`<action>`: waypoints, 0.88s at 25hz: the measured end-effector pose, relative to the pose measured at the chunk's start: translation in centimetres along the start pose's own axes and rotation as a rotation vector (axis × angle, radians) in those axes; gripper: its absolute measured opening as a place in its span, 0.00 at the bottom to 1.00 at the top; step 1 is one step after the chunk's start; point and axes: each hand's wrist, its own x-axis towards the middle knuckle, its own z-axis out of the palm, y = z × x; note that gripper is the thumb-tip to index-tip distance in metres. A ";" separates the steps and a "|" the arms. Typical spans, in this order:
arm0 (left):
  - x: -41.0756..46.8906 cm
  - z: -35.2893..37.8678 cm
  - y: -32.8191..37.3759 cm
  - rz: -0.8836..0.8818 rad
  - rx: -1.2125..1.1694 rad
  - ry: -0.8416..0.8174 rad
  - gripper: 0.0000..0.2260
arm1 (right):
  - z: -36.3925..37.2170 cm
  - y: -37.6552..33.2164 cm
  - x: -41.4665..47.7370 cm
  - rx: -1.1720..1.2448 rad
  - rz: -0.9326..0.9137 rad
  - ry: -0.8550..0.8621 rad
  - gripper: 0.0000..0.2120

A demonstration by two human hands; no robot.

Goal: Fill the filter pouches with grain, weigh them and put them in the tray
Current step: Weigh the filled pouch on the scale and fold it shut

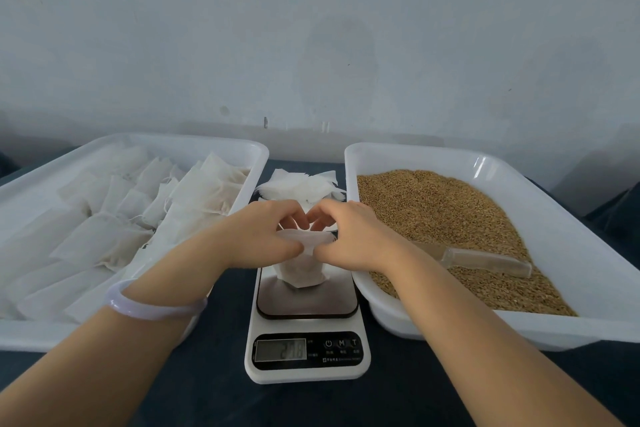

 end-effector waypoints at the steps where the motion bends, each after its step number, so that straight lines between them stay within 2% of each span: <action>1: 0.0 0.0 0.0 -0.001 -0.002 -0.001 0.11 | 0.0 0.0 0.0 0.004 0.004 0.005 0.20; 22: 0.0 -0.2 0.0 -0.041 -0.035 -0.011 0.12 | -0.2 -0.3 -0.1 0.036 0.037 0.024 0.19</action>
